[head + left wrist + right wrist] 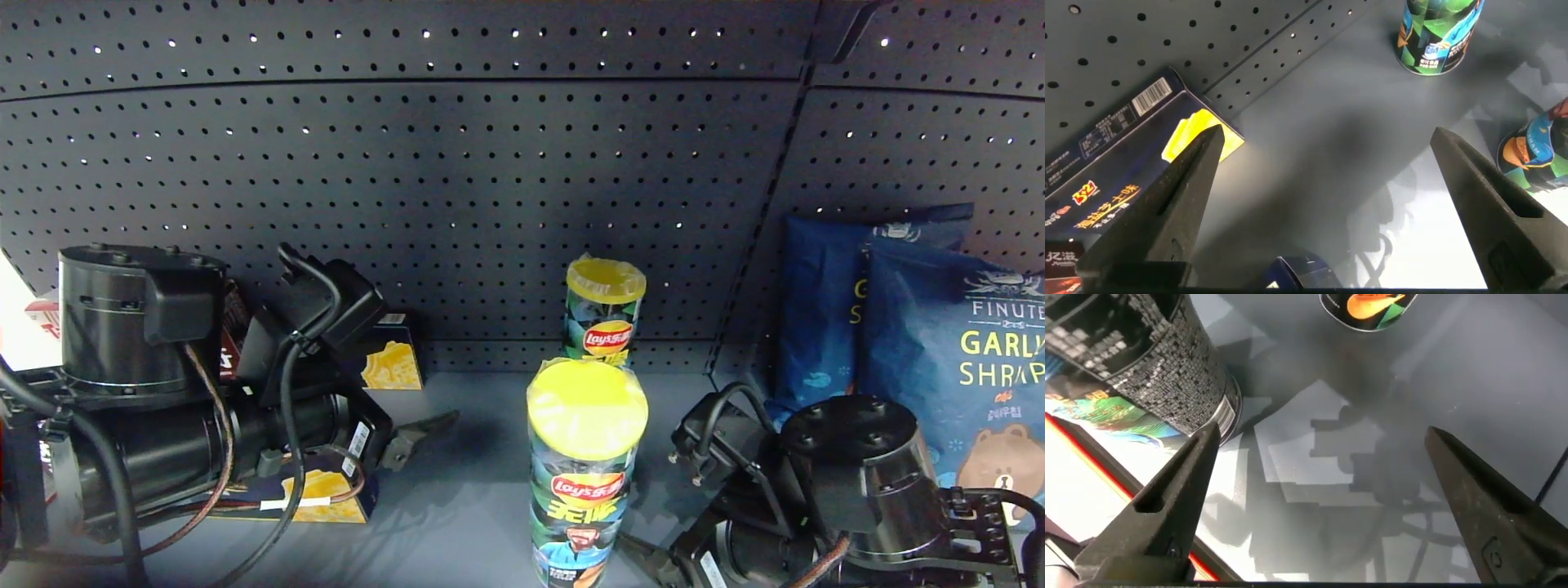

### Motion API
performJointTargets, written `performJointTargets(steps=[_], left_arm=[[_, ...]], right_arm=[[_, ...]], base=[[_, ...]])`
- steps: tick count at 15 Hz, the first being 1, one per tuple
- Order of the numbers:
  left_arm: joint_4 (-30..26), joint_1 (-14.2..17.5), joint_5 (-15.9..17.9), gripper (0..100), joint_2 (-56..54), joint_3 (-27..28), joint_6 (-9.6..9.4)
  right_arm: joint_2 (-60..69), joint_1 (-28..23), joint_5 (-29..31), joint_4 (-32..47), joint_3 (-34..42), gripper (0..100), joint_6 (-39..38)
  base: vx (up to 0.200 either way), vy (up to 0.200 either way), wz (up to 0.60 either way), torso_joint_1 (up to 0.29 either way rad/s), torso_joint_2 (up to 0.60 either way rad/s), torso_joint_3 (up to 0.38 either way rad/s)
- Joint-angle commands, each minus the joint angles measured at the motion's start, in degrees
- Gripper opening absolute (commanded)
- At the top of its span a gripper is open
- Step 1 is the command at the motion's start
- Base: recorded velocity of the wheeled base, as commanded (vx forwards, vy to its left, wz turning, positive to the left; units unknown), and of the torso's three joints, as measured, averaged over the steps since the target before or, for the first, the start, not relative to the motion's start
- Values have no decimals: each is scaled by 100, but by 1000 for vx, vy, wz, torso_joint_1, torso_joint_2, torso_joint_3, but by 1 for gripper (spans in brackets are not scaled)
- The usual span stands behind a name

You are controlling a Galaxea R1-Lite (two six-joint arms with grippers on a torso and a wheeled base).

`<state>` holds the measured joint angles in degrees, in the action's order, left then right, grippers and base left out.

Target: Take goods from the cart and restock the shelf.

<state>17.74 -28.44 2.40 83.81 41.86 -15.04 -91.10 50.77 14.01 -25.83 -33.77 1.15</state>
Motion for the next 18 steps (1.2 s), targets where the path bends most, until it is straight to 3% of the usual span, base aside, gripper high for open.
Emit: performJointTargets(steps=[1, 6, 12, 18], left_arm=[[2, 5, -3, 100, -5, -29, 1], [10, 5, -3, 100, -5, -55, 19], [2, 5, -3, 100, -14, -47, 10], [2, 49, -3, 100, -14, -47, 10]], right_arm=[[40, -15, 6, -10, 2, 100, 0], [92, -885, 190, -106, -587, 100, 0], [-417, -1588, 340, -115, -1211, 100, 8], [-971, -1764, 304, -177, -1844, 100, 8]], base=[[0, 0, 0, 0, 0, 0], [0, 0, 0, 0, 0, 0], [0, 0, 0, 0, 0, 0], [0, 0, 0, 0, 0, 0]])
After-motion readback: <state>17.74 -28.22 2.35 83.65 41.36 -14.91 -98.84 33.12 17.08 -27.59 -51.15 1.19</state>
